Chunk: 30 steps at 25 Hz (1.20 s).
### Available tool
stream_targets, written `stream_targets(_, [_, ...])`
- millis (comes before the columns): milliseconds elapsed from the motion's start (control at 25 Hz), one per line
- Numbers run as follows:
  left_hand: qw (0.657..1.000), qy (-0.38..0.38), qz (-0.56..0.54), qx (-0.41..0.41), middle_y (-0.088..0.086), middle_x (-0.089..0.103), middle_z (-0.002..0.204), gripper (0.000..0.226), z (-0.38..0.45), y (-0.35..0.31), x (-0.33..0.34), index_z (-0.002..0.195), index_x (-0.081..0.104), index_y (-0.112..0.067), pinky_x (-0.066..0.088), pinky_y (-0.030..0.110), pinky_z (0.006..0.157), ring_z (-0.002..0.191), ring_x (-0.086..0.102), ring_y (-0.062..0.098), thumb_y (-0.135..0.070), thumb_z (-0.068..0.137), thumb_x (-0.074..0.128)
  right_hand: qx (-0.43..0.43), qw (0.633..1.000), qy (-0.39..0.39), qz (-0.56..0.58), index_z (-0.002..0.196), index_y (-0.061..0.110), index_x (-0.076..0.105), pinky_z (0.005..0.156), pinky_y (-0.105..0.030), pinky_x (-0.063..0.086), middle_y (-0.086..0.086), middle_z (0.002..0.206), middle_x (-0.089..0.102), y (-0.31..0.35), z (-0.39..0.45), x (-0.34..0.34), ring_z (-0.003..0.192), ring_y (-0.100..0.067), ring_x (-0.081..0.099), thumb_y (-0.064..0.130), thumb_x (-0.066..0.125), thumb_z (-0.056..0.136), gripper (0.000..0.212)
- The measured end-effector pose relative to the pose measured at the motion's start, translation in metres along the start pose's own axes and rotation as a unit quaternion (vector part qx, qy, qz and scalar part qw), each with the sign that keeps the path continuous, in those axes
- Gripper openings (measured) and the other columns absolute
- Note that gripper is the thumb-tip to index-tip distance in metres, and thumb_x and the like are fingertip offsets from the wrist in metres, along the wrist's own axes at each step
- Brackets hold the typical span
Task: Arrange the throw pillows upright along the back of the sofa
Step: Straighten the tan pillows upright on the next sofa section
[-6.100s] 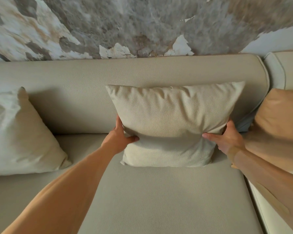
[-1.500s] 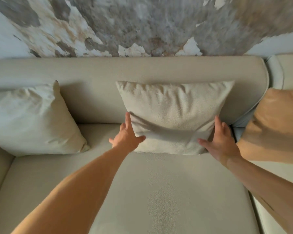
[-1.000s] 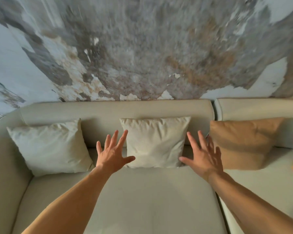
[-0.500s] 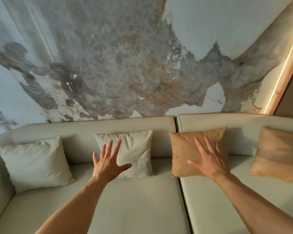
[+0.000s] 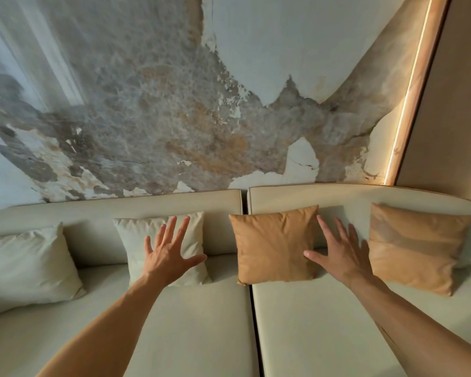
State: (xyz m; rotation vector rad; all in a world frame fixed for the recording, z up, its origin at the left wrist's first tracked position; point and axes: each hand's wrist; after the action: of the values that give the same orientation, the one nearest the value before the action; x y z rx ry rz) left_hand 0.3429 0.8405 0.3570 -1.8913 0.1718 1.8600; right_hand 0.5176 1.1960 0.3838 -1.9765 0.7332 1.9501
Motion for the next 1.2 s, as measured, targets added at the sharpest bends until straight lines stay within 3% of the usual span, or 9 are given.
stream_targets(640, [0.997,0.075,-0.007,-0.018,-0.006,-0.01,0.164,0.105,0.062,-0.048,0.069,0.147,-0.017,-0.048,-0.001,0.058,0.118,0.151,-0.001,0.022,-0.082,0.072,0.048,0.042,0.995,0.058,0.073,0.151,0.039,0.004,0.104,-0.058,0.038,-0.006,0.162,0.013,-0.075,0.062,0.054,0.144,-0.035,0.024,0.075,0.051,0.076,0.096])
stream_targets(880, [0.989,0.055,-0.066,-0.117,-0.007,0.0,0.164,0.105,0.071,-0.104,0.109,0.149,-0.008,-0.049,0.006,0.059,0.117,0.15,0.011,0.02,-0.078,0.071,0.056,-0.01,0.989,0.106,0.107,0.151,0.04,0.001,0.104,-0.053,0.04,-0.003,0.163,0.011,-0.136,0.123,0.06,0.145,-0.032,0.025,0.074,0.053,0.076,0.097])
stream_targets(1000, [0.975,0.031,-0.114,-0.188,-0.005,0.007,0.164,0.105,0.081,-0.134,0.141,0.151,-0.002,-0.045,0.015,0.058,0.116,0.148,0.019,0.022,-0.075,0.071,0.059,-0.012,0.978,0.127,0.163,0.151,0.041,0.003,0.104,-0.05,0.04,-0.004,0.16,0.019,-0.18,0.161,0.072,0.143,-0.029,0.03,0.069,0.058,0.077,0.096])
stream_targets(1200, [0.964,0.035,-0.127,-0.231,-0.005,0.018,0.161,0.105,0.121,-0.112,0.204,0.152,0.008,-0.042,0.029,0.057,0.11,0.144,0.028,0.024,-0.073,0.068,0.065,-0.015,0.965,0.132,0.227,0.152,0.037,0.018,0.104,-0.039,0.035,-0.003,0.153,0.038,-0.205,0.229,0.114,0.137,-0.026,0.04,0.054,0.064,0.082,0.085])
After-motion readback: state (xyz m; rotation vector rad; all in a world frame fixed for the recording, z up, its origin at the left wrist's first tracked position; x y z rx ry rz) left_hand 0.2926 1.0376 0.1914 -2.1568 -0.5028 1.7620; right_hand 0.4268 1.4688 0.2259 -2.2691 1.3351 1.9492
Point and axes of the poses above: each hand's wrist, its own z-axis towards the middle knuckle, its own x-axis out of the palm, y = z × x
